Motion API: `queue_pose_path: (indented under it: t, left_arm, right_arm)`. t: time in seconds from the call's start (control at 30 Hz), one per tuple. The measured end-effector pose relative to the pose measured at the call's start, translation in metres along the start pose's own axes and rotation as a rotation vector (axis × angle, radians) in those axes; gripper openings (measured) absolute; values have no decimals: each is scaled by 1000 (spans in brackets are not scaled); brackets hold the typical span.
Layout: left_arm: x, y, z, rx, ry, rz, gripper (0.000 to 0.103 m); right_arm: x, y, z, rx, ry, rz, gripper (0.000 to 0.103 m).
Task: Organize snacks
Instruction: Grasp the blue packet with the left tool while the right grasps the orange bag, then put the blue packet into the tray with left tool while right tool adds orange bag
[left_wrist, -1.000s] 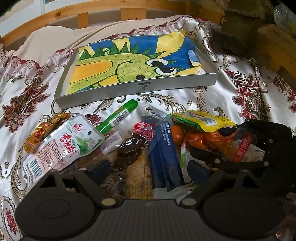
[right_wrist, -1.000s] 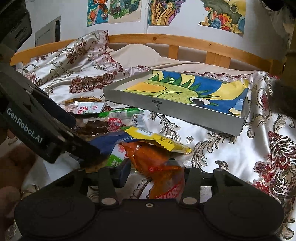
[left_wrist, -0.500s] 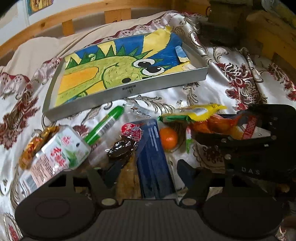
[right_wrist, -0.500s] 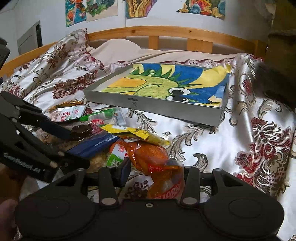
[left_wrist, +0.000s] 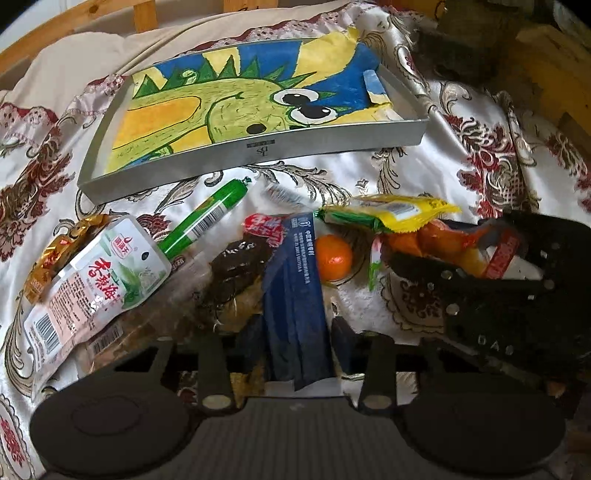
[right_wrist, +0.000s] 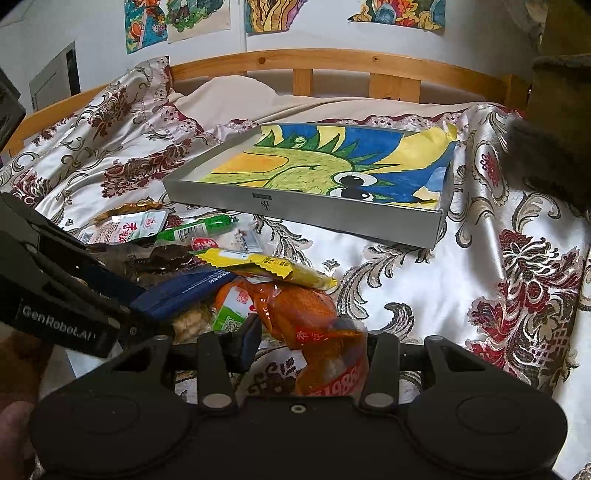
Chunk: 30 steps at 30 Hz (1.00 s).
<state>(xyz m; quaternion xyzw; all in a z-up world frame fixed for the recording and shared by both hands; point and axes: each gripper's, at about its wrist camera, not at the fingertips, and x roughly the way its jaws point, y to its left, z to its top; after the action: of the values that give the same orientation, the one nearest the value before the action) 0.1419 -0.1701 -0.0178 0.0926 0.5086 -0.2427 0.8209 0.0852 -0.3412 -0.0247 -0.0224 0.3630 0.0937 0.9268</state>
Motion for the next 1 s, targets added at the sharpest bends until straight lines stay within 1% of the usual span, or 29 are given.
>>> queue_pose_path:
  t: [0.07,0.17,0.23,0.4,0.5,0.6,0.7,0.9,1.0]
  left_arm:
    - [-4,1,-1,-8,4,-6,38]
    - [-12,2,-5,-29,6,-19,36]
    - [-19,4,-10,-39,3,-27,34]
    - [-37,11,-24,-86,5,-68,33]
    - [-48,15,-31,-112,-1,-90,33]
    - [-61,18,-34,-134,-26,-102,33]
    - [-72,21,-32,-148,-65,-109,33]
    - [-90,24,-15,-154,-143,-128,33]
    - [-96,24,0,-159,-188,-142,33]
  right_arm:
    - [-2,-1,2,5,6,-1,46]
    - [-8,-1,4,20,27,18,46]
    - [-15,1,4,7,38,28,46]
    - [-38,13,3,-26,41,53,46]
    - [-51,17,4,-16,29,74,46]
    - [-63,17,7,24,-4,109,46]
    - [-76,15,11,46,-60,123,46]
    - [-87,8,17,87,-149,124,46]
    - [-87,5,18,102,-198,90,46]
